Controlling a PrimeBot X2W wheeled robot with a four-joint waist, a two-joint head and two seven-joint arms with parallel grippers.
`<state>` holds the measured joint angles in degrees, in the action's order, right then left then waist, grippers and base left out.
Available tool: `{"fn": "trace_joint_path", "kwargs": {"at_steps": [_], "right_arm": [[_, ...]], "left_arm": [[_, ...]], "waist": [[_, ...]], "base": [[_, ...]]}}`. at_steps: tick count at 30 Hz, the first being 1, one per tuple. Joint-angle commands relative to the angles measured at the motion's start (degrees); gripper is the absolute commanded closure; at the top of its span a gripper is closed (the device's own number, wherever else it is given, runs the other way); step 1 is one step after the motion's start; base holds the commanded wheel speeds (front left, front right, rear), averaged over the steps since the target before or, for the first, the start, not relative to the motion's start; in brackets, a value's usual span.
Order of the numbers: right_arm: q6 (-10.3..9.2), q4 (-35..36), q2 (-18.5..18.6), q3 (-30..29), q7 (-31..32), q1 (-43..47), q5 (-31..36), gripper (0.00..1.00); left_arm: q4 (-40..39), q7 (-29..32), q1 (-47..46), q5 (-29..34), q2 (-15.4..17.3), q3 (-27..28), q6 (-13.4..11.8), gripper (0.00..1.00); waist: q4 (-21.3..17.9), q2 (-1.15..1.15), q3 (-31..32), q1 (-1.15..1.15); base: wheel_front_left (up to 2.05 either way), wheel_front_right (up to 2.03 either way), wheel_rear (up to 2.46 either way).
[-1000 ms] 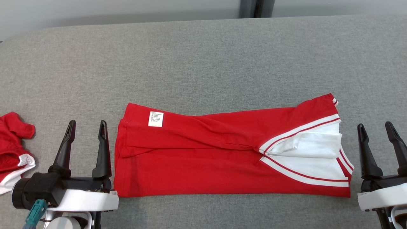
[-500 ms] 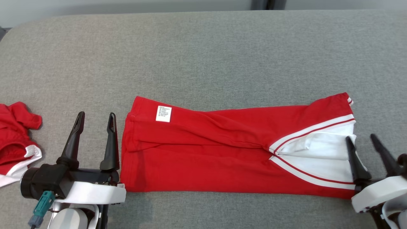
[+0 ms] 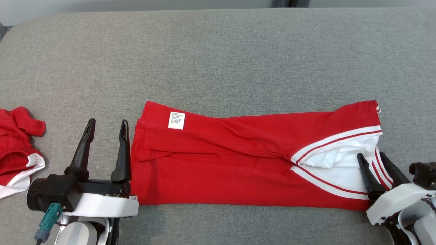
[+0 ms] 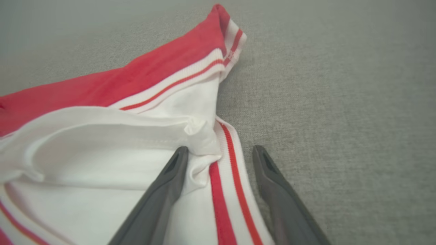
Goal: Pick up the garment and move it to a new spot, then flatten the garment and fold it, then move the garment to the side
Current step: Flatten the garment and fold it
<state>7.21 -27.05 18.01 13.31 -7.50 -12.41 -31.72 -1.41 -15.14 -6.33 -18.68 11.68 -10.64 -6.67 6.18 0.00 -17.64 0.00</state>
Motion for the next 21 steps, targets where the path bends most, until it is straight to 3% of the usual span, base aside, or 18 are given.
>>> {"fn": "trace_joint_path", "kwargs": {"at_steps": [1, 7, 13, 21], "right_arm": [[0.48, -2.08, -1.19, 3.25, 1.43, 1.50, -1.47, 1.00], [0.27, -0.55, 1.46, 5.44, -1.49, 0.31, -6.45, 1.00], [0.19, 1.70, 5.96, 1.58, -5.06, 0.51, -12.38, 1.00], [0.21, 0.90, 10.36, -2.80, -6.45, 1.76, -14.19, 1.00]], "left_arm": [[-0.01, -0.10, -0.88, 0.40, 0.15, 0.22, 0.14, 0.00], [-0.10, -0.10, -0.77, 0.54, 0.08, 0.42, 0.19, 0.00], [-0.49, -0.10, -0.55, 0.62, 0.05, 0.61, 0.20, 0.00], [-0.53, -0.10, -0.71, 0.50, 0.36, 1.06, -0.15, 0.00]], "waist": [[-0.15, 0.00, 0.00, 0.00], [-0.78, 0.00, 0.04, 0.00], [-1.63, 0.00, 0.00, 0.00], [-2.59, 0.00, -0.27, 0.00]], "base": [[0.00, 0.00, 0.00], [0.00, 0.00, 0.00], [0.00, 0.00, 0.00], [0.00, 0.00, 0.00]]}}
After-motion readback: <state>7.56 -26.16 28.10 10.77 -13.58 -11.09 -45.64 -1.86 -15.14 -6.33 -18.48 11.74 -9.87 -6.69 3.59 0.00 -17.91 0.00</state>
